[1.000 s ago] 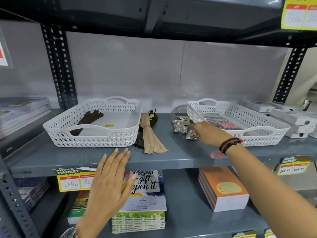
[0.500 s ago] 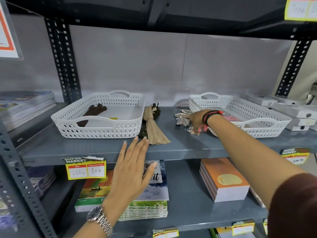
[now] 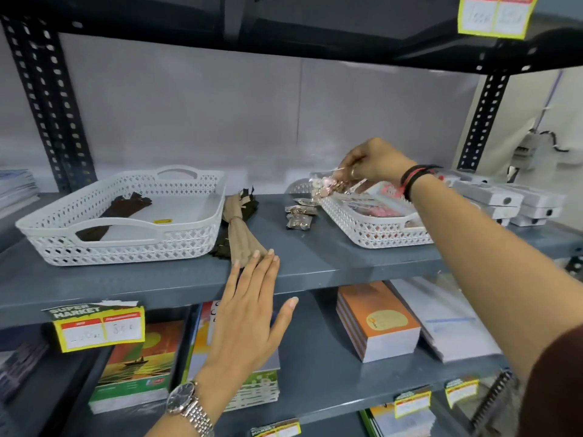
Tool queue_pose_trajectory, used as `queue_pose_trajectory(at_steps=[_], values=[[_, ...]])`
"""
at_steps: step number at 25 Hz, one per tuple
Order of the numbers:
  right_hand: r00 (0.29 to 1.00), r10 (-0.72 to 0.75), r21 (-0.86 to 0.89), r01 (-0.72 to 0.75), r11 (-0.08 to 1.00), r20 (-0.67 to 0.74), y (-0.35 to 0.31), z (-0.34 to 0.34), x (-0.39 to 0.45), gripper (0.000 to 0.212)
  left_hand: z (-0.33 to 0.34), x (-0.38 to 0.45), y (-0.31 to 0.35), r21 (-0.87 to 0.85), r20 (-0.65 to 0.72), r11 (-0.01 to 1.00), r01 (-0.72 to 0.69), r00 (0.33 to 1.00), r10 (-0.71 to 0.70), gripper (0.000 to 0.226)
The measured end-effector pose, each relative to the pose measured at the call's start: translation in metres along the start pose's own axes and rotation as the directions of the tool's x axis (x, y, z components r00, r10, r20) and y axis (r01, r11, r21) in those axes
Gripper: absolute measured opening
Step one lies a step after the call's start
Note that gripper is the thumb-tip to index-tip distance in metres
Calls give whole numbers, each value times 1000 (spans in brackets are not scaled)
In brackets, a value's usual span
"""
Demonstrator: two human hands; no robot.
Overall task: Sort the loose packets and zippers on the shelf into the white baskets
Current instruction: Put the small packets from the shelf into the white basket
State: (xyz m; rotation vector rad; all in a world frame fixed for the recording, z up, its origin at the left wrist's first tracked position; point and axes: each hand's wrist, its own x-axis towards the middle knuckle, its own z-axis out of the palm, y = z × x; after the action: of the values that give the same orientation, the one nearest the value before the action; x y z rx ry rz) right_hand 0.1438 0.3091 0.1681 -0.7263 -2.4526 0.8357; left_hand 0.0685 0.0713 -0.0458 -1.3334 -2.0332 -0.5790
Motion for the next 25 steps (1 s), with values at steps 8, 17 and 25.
queue_pose_trajectory(at_steps=[8, 17, 25], values=[[965, 168, 61, -183, 981, 201, 102, -65, 37, 20, 28, 38, 53, 37, -42, 999, 39, 998, -37, 65], [850, -1, -340, 211, 916, 526, 133, -51, 51, 23, 41, 49, 76, 183, -108, 952, 244, 968, -227, 62], [920, -295, -212, 352, 912, 260, 115, -70, 66, 20, 41, 47, 73, 204, -120, 953, 223, 972, -202, 58]])
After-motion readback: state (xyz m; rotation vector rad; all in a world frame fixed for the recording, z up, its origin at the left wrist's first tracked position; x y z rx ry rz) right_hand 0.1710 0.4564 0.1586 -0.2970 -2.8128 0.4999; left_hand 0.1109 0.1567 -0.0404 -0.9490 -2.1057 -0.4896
